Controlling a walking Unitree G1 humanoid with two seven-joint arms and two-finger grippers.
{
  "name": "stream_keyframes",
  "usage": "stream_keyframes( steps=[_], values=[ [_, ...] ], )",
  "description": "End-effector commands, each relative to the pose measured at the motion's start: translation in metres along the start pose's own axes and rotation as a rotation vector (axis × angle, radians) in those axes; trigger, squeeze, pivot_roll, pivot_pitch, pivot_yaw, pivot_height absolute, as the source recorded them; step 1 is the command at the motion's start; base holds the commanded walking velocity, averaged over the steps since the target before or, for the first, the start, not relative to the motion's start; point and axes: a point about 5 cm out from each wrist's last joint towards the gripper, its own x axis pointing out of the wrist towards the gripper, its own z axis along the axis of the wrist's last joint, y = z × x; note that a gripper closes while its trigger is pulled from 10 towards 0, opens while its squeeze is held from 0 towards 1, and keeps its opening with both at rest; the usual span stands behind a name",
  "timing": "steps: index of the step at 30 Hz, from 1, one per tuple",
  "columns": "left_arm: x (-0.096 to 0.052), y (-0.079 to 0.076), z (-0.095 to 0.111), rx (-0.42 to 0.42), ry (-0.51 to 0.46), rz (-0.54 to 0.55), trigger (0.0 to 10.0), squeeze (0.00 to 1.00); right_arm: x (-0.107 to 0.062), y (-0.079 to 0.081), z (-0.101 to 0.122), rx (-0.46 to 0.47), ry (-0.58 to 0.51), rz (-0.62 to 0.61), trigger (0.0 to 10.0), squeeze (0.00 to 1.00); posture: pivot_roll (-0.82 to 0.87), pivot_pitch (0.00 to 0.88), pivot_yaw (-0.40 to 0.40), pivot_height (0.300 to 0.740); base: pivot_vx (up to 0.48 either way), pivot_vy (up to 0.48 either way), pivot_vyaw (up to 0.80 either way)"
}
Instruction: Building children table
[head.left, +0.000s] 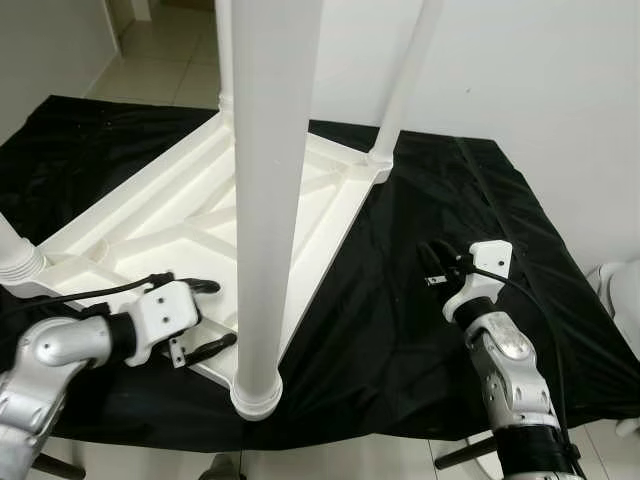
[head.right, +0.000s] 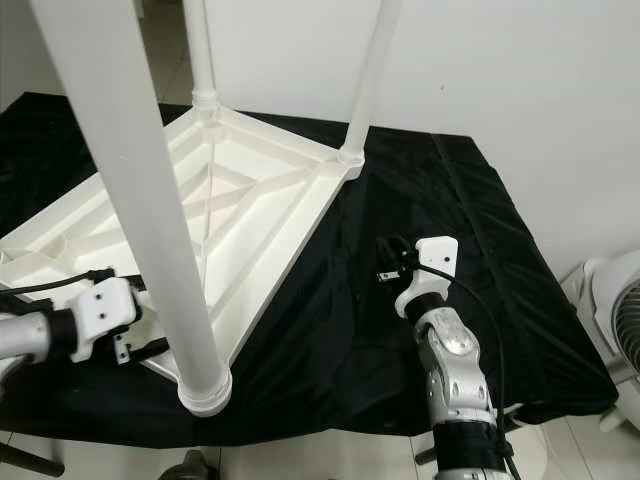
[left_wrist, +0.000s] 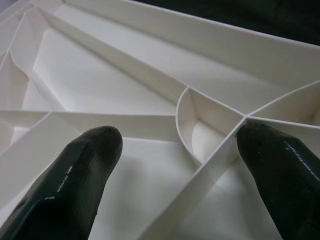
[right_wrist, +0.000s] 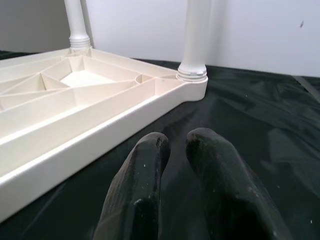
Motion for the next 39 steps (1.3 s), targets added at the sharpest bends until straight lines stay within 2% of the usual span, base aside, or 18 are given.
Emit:
stream_keyframes(
  steps=[1,3,10,13,16,17,18,22,25,27,30,35,36,37,38,39],
  values=[
    [0.013,-0.004,-0.002,0.004,0.007,0.016,10.0,0.00,0.000,-0.002,-0.001,0.010,0.011,-0.008,10.0,0.00,0.15,0.011,-0.075,0.740,0.000,0.000,0.00],
    [0.023,-0.005,0.003,0.005,-0.016,0.016,10.0,0.00,0.001,0.000,0.001,0.013,0.007,-0.004,10.0,0.00,0.14,0.008,-0.071,0.740,0.000,0.000,0.00],
    [0.042,-0.010,0.008,-0.007,-0.050,-0.019,10.0,0.00,0.002,-0.001,0.003,0.017,0.002,-0.007,10.0,0.00,0.13,0.001,-0.064,0.740,0.000,0.000,0.00],
    [0.043,-0.012,0.007,-0.014,-0.046,-0.040,10.0,0.00,0.002,-0.002,0.003,0.014,0.002,-0.007,10.0,0.00,0.13,0.000,-0.063,0.740,0.000,0.000,0.00],
    [0.043,-0.023,-0.001,-0.053,-0.015,-0.148,10.0,0.00,0.001,-0.005,0.004,0.004,0.002,-0.006,10.0,0.00,0.12,0.000,-0.059,0.740,0.000,0.000,0.00],
    [0.043,-0.023,-0.001,-0.053,-0.015,-0.148,10.0,0.00,0.001,-0.005,0.004,0.004,0.002,-0.006,10.0,0.00,0.12,0.000,-0.059,0.740,0.000,0.000,0.00],
    [0.042,-0.026,-0.004,-0.094,-0.016,-0.181,10.0,0.00,0.001,-0.006,0.005,-0.002,0.000,-0.006,10.0,0.00,0.11,0.000,-0.055,0.740,0.000,0.000,0.00],
    [0.040,-0.028,-0.005,-0.120,-0.016,-0.202,10.0,0.00,0.001,-0.007,0.006,-0.007,-0.002,-0.006,10.0,0.00,0.11,0.000,-0.055,0.740,0.000,0.000,0.00],
    [0.026,-0.032,-0.010,-0.211,-0.014,-0.281,10.0,0.00,0.001,-0.010,0.007,-0.015,-0.006,-0.012,10.0,0.00,0.11,0.000,-0.048,0.740,0.000,0.000,0.00],
    [0.026,-0.032,-0.010,-0.211,-0.014,-0.281,10.0,0.00,0.001,-0.010,0.007,-0.015,-0.006,-0.012,10.0,0.00,0.11,0.000,-0.048,0.740,0.000,0.000,0.00],
    [0.014,-0.030,-0.015,-0.266,0.006,-0.310,10.0,0.00,0.001,-0.010,0.008,-0.020,-0.007,-0.009,10.0,0.00,0.11,0.000,-0.040,0.740,0.000,0.000,0.00],
    [0.002,-0.028,-0.021,-0.284,0.045,-0.349,10.0,0.00,0.001,-0.011,0.008,-0.024,-0.007,-0.007,10.0,0.00,0.11,0.000,-0.035,0.740,0.000,0.000,0.00],
    [-0.002,-0.028,-0.023,-0.293,0.065,-0.367,8.1,0.00,0.001,-0.011,0.008,-0.024,-0.007,-0.006,10.0,0.00,0.11,0.000,-0.035,0.740,0.000,0.000,0.00],
    [-0.002,-0.028,-0.023,-0.293,0.065,-0.367,8.1,0.00,0.001,-0.011,0.008,-0.024,-0.007,-0.006,10.0,0.00,0.11,0.000,-0.035,0.740,0.000,0.000,0.00],
    [-0.006,-0.028,-0.024,-0.298,0.077,-0.390,4.4,0.00,0.001,-0.011,0.008,-0.025,-0.008,-0.004,10.0,0.00,0.11,0.000,-0.035,0.740,0.000,0.000,0.00],
    [-0.006,-0.028,-0.024,-0.298,0.077,-0.390,4.4,0.00,0.001,-0.011,0.008,-0.025,-0.008,-0.004,10.0,0.00,0.11,0.000,-0.035,0.740,0.000,0.000,0.00]
  ],
)
